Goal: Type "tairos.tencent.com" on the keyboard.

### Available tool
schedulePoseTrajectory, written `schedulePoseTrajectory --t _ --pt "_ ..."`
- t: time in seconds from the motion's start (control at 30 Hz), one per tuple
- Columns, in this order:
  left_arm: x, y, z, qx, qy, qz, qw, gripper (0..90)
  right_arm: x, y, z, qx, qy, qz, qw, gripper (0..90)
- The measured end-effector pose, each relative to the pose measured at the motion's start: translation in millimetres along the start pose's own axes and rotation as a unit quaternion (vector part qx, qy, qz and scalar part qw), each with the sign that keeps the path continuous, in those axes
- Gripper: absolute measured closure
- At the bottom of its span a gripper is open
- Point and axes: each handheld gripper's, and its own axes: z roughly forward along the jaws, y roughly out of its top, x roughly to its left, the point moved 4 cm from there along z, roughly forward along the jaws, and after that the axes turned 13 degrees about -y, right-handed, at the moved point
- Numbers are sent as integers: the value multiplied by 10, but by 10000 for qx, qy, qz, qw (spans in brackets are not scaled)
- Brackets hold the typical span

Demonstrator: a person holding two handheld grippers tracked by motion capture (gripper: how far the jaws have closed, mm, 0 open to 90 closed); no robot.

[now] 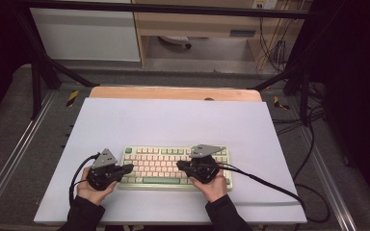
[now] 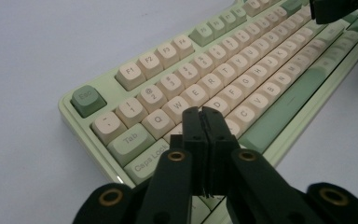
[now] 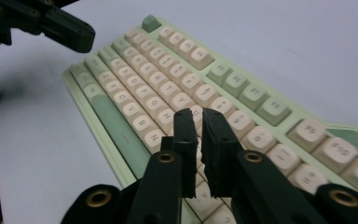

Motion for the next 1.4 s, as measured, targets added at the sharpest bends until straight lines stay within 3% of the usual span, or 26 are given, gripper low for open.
schedulePoseTrajectory --t 0.17,0.27,0.53,0.73,0.97,1.4 --pt "19 10 -14 -24 -20 6 10000 724 -200 -4 -128 0 -245 94 9997 637" --pt "28 16 -9 22 -35 0 10000 572 -314 -41 -187 77 -292 193 9994 525" --pt "88 -63 -55 82 -36 -65 9999 321 -601 -214 -353 84 -438 454 9980 242" --pt "145 -150 -131 184 -3 -101 9998 147 -807 -373 -463 175 -665 374 9969 117" --pt "201 -238 -207 170 27 -134 9998 106 -967 -532 -584 253 -686 497 9961 30" --pt "275 -423 -305 167 91 -171 9997 95 -1137 -879 -716 273 -676 609 9955 5"
